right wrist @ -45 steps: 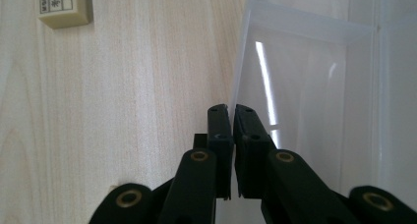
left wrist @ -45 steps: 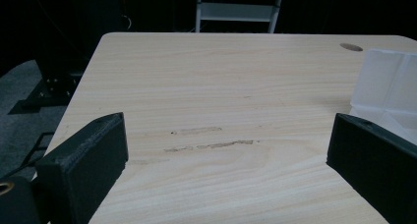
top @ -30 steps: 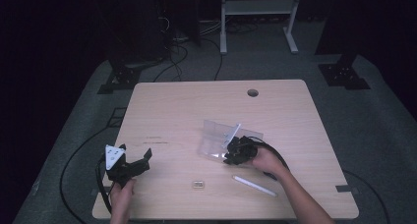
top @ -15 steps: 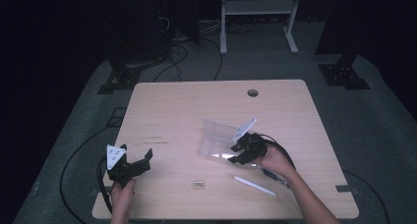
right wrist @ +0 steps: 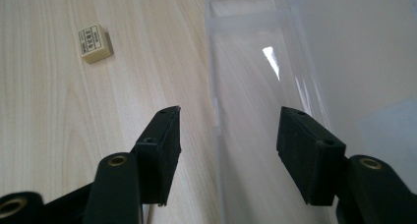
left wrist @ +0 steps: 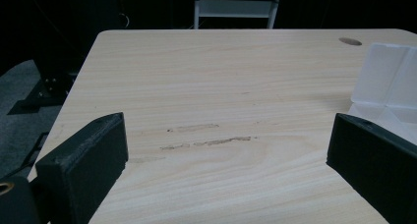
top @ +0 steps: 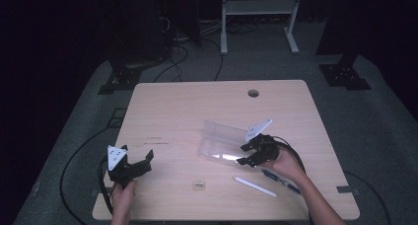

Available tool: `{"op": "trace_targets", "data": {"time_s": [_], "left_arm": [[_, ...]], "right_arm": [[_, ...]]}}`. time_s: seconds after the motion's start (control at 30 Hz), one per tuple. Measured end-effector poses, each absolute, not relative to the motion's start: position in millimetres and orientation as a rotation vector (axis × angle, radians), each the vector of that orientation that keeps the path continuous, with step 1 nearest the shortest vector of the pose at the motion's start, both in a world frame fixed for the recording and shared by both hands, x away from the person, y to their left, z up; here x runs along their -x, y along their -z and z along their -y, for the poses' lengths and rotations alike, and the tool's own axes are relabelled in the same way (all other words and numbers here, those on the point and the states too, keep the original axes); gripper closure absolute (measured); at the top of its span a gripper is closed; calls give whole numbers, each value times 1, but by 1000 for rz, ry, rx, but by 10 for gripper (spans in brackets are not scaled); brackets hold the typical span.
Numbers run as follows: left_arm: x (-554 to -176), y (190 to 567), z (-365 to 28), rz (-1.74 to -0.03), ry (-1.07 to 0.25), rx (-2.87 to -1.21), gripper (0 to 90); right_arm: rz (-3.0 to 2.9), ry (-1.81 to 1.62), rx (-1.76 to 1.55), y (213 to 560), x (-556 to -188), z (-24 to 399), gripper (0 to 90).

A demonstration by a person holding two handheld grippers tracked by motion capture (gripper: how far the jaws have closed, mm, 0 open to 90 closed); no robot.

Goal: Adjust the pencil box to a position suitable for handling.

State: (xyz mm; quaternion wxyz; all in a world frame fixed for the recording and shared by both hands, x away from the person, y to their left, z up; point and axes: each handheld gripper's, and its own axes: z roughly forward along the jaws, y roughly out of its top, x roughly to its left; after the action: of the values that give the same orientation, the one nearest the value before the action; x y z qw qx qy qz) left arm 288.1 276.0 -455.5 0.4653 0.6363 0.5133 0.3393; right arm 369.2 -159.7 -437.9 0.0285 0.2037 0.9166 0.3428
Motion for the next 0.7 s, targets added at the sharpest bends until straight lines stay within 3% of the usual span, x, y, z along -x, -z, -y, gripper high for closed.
{"op": "trace_targets", "data": {"time_s": [0.7], "left_arm": [[-288, 456, -276, -1265, -835, -1563, 11]], "right_arm": [[-2768, -1085, -720, 442, -355, 198, 378]]}}
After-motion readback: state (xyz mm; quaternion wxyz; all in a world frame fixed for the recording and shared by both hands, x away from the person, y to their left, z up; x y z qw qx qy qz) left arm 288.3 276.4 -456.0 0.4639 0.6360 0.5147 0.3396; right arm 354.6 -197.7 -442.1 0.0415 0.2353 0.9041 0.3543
